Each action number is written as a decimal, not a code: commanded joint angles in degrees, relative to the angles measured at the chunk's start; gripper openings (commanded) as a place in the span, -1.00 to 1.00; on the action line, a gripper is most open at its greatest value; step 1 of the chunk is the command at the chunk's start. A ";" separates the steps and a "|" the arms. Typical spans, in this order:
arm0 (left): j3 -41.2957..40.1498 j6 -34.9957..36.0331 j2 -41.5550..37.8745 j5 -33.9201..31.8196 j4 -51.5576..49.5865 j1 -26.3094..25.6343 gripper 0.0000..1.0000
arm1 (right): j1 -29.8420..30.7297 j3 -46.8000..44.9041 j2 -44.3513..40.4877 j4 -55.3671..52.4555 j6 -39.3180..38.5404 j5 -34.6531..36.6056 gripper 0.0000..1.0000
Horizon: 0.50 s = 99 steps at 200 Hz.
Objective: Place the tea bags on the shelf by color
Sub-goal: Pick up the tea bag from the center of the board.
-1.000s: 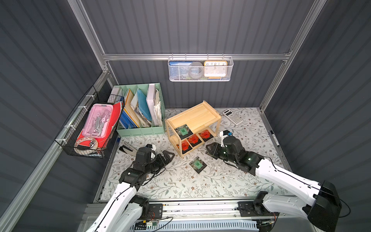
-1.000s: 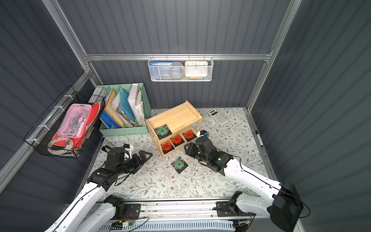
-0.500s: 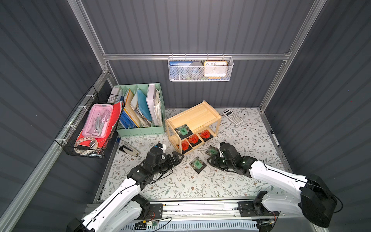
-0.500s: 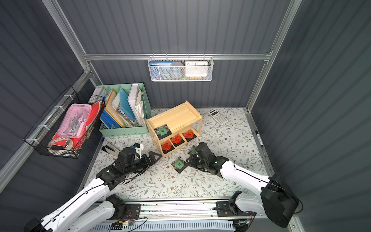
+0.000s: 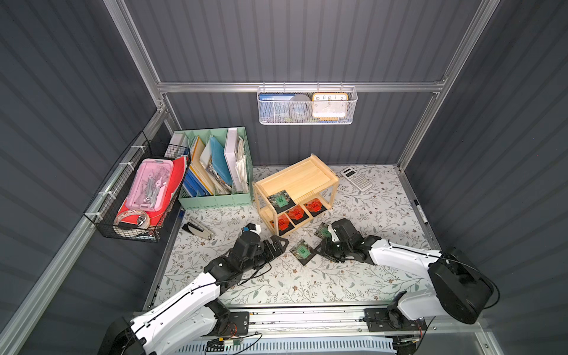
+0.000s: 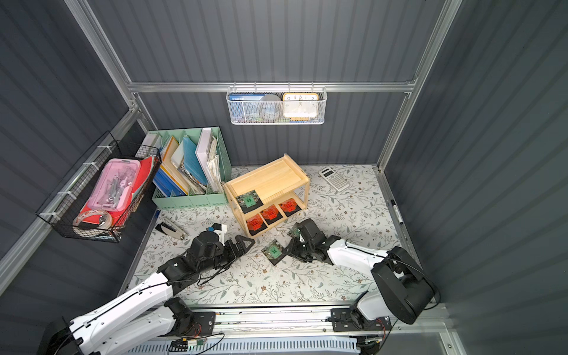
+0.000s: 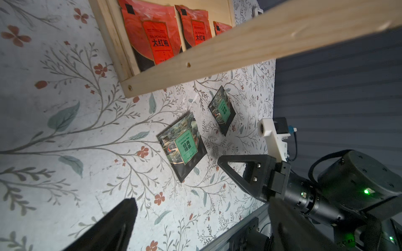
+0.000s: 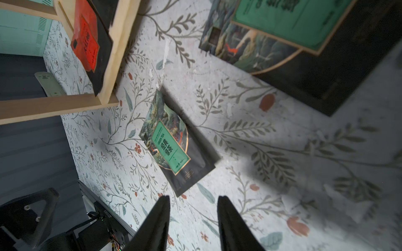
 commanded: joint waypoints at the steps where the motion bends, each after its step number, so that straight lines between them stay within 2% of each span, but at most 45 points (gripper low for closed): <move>1: -0.15 -3.11 1.60 -4.67 2.69 -2.95 1.00 | -1.12 -0.54 0.77 1.03 -2.19 -2.14 -0.18; 99: -1.38 -8.66 12.24 -12.60 15.14 -10.84 1.00 | -3.51 -0.36 5.45 3.43 -4.00 -7.99 -0.21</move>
